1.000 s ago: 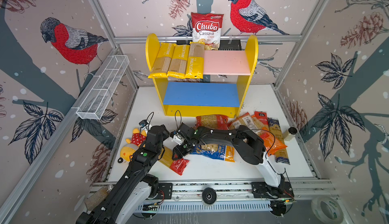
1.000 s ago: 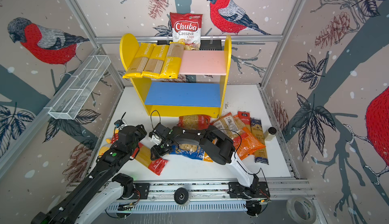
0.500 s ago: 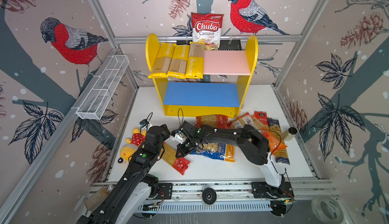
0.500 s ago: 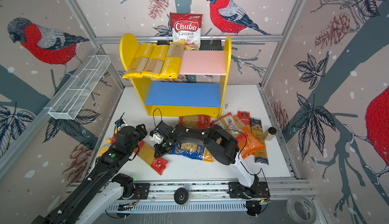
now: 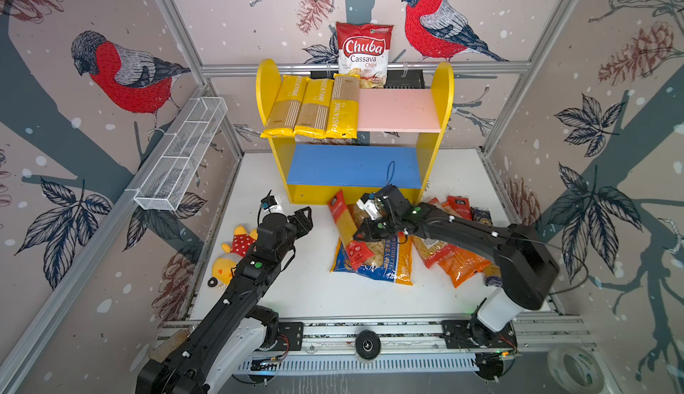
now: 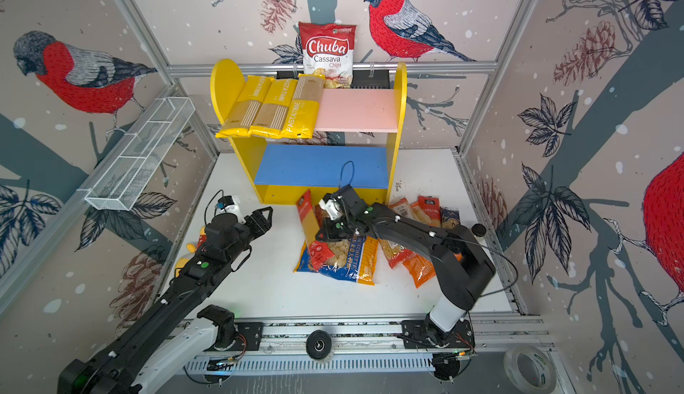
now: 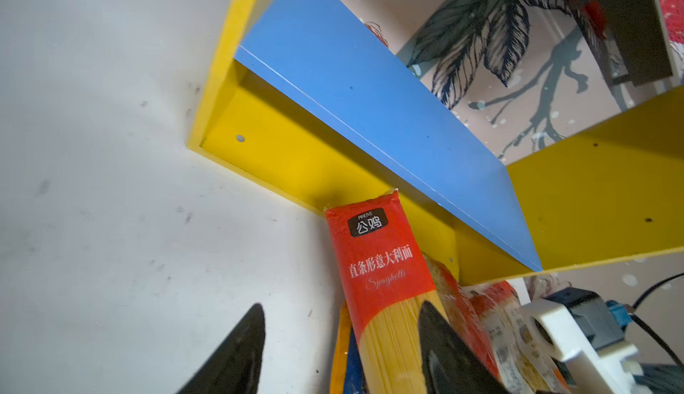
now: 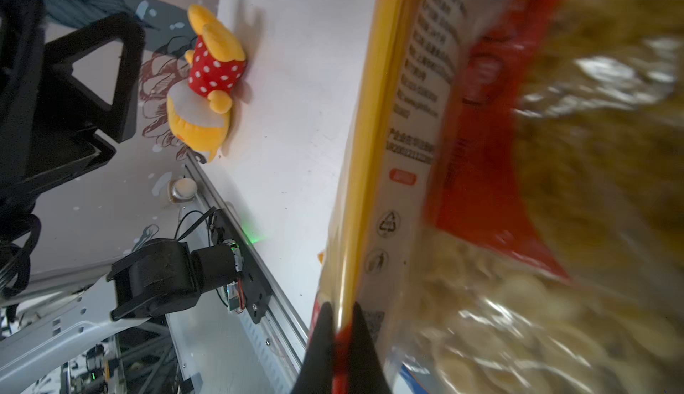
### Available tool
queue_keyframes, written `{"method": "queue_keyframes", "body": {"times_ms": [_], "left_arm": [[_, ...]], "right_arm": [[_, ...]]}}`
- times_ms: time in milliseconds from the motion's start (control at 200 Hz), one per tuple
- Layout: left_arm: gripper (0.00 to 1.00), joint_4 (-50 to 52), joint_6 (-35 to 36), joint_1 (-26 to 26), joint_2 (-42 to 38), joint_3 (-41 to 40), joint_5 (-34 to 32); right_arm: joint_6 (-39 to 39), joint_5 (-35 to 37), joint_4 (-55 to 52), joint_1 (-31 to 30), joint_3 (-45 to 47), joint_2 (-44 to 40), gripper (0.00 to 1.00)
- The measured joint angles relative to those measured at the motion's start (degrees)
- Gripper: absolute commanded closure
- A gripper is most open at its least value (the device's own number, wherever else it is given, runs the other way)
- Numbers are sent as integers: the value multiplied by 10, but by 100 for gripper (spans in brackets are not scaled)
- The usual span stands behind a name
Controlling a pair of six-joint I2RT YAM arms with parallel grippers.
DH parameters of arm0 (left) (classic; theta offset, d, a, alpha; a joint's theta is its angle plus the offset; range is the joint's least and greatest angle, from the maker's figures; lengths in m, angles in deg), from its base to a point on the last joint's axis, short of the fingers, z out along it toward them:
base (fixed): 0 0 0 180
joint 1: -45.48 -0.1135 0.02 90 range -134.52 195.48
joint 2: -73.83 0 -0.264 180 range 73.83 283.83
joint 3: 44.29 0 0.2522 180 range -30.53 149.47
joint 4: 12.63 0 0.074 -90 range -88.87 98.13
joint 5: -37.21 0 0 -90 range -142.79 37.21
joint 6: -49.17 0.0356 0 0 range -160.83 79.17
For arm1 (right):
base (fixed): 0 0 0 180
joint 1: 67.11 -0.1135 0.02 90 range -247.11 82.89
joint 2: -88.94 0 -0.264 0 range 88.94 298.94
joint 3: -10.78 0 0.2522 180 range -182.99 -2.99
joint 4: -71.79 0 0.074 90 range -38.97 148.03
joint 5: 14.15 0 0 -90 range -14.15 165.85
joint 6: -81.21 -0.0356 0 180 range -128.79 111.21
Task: Arrange pasta packages on shelves
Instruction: Place the pasta bag in the pasta bag, then pick up the pasta bag.
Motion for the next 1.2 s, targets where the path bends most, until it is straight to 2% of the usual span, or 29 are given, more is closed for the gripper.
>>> {"method": "queue_keyframes", "body": {"times_ms": [120,240,365,505,640,911,1041,1201], "left_arm": [[32,-87,-22,31,42,-36,52],[32,-191,-71,53,107,-88,97],[35,-283,-107,72,172,-111,142],[42,-364,-120,93,225,-112,173],[49,-418,-125,108,277,-117,189],[63,-477,-143,123,328,-121,206],[62,-449,-127,116,300,-102,214],[52,-398,-101,85,236,-75,221]], "right_arm": [[-31,8,51,28,97,-50,94],[-76,-5,117,56,170,-59,73],[-87,-20,153,66,195,-60,52],[-74,-50,182,78,196,-47,47],[-49,-77,198,83,200,-28,48],[-39,-107,233,62,199,-15,74],[-47,-106,229,60,193,-46,87],[-53,-101,185,60,174,-85,94]]}}
